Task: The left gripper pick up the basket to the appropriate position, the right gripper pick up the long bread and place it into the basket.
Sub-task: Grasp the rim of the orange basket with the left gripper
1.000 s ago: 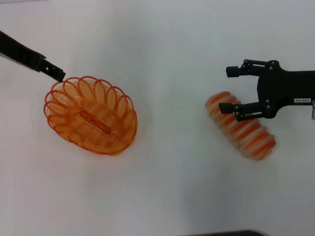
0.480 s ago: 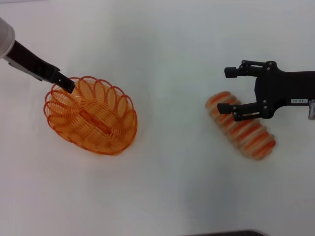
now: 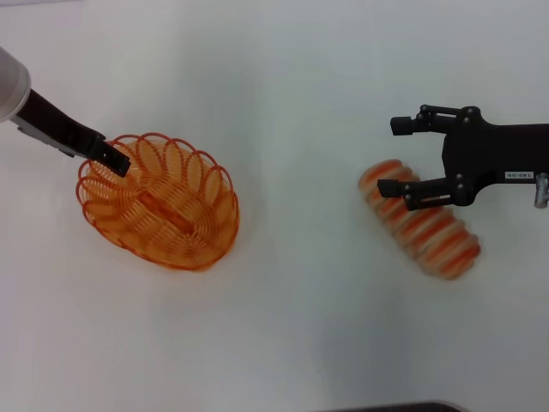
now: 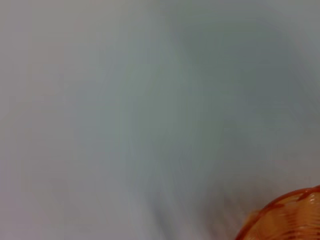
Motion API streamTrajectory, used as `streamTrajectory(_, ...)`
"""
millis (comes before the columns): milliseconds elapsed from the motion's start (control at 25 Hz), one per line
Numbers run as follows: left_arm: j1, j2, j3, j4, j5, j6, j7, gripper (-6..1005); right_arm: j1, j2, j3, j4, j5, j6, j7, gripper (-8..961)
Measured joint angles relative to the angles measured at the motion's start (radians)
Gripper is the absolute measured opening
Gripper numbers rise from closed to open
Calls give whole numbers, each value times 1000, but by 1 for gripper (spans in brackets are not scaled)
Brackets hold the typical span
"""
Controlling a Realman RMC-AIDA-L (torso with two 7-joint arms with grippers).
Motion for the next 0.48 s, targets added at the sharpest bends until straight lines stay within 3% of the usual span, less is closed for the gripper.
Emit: streamTrajectory(480,-3,6,10,-29,0,-17,-4,839,4,-1,0,1,2,4,0,928)
